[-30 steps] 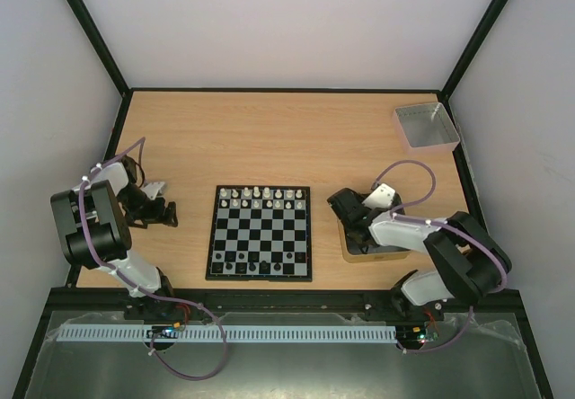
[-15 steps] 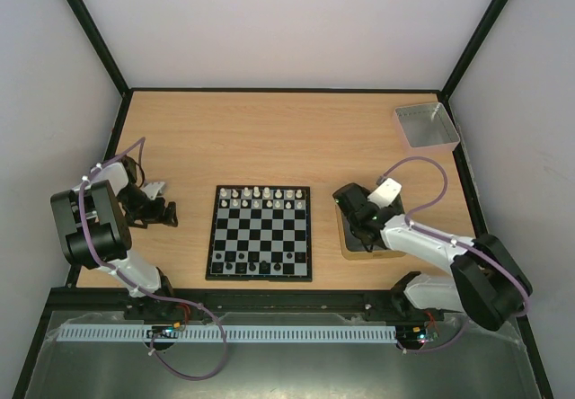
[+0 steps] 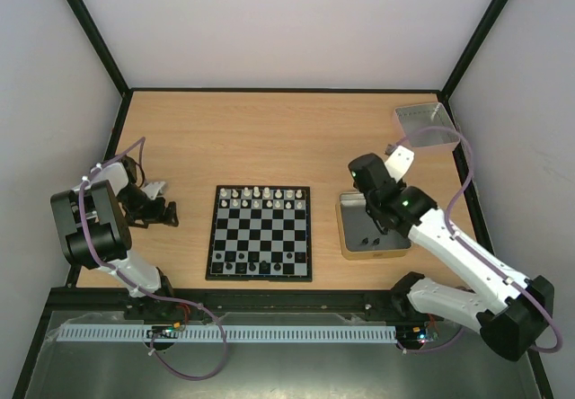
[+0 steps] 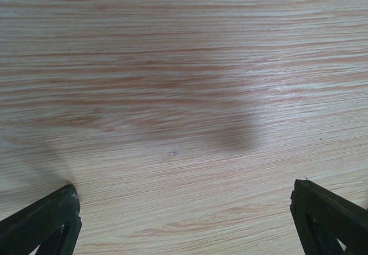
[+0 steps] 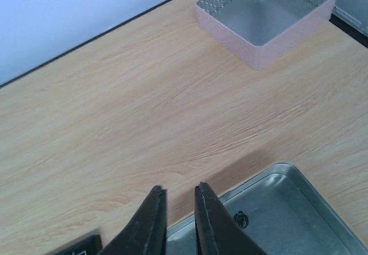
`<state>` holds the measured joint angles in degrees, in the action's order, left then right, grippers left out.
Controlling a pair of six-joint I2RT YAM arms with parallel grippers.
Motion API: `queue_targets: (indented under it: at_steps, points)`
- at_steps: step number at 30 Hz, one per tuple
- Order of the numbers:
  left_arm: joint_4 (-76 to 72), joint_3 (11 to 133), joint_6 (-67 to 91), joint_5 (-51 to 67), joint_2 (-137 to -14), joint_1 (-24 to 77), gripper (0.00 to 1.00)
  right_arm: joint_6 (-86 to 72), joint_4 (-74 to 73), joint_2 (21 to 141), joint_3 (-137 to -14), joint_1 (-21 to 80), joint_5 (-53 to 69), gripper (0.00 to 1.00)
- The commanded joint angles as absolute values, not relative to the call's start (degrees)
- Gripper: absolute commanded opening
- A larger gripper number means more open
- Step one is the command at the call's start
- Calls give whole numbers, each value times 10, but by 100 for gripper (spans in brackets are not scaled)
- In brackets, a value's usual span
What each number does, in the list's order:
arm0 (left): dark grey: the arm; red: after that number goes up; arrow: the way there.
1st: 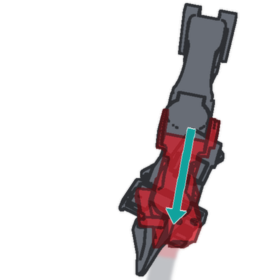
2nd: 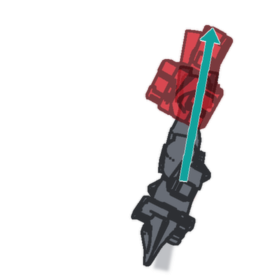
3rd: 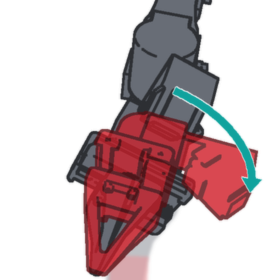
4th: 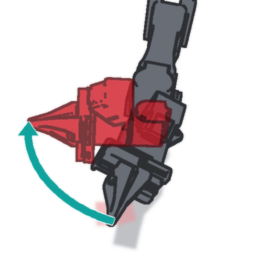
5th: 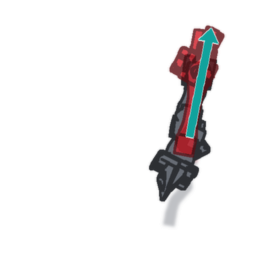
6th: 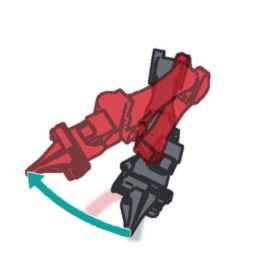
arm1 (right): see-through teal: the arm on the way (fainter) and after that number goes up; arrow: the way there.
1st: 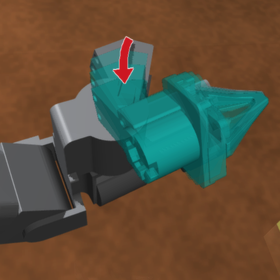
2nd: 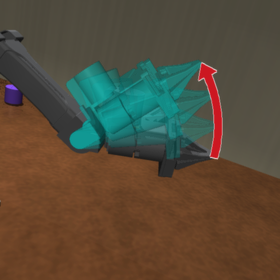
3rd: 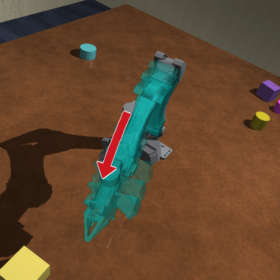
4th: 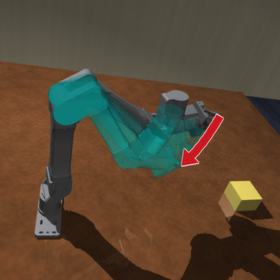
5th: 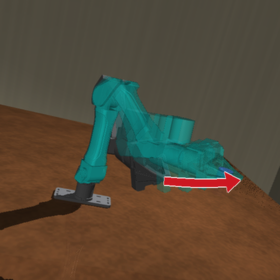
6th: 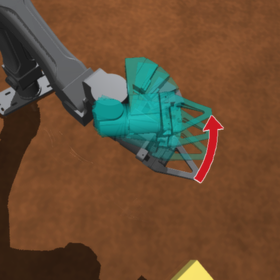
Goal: Set up the chess pieces on the board
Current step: Place the chess piece in the storage box, then pick up the chess piece from the storage box.
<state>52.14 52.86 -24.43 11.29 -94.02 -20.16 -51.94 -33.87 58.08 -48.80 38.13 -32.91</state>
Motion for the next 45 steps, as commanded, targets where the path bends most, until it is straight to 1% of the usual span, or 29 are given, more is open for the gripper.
queue_targets:
  at_steps: [1, 4, 7, 10, 13, 19, 20, 21, 23, 28, 34, 37, 45]
  points:
    - [524, 513, -259, 152, -945, -200, 99, -471, -499, 658, -574, 378, -261, 15]
    - [523, 512, -258, 150, -936, -205, 99, -500, -583, 737, -612, 378, -211, 14]
    - [524, 512, -261, 153, -932, -211, 99, -506, -578, 737, -610, 367, -153, 15]
    - [525, 512, -264, 157, -931, -219, 99, -494, -591, 746, -630, 320, -95, 16]
    - [527, 512, -269, 163, -929, -225, 99, -474, -610, 760, -650, 285, -68, 17]
    - [528, 513, -272, 167, -928, -231, 99, -434, -576, 772, -620, 194, 34, 21]
    - [528, 513, -272, 167, -927, -232, 99, -430, -565, 773, -614, 183, 47, 24]
    - [528, 512, -272, 167, -926, -234, 99, -424, -553, 776, -608, 171, 60, 25]
    - [528, 513, -272, 167, -926, -239, 99, -406, -540, 791, -602, 146, 81, 26]
    - [528, 513, -272, 166, -928, -244, 99, -372, -502, 847, -596, 129, 98, 23]
    - [528, 512, -272, 165, -930, -245, 99, -367, -474, 893, -593, 122, 101, 21]
    - [528, 512, -272, 166, -931, -246, 99, -351, -464, 906, -588, 114, 96, 19]
    - [529, 513, -273, 168, -938, -246, 99, -342, -467, 907, -577, 106, 85, 19]
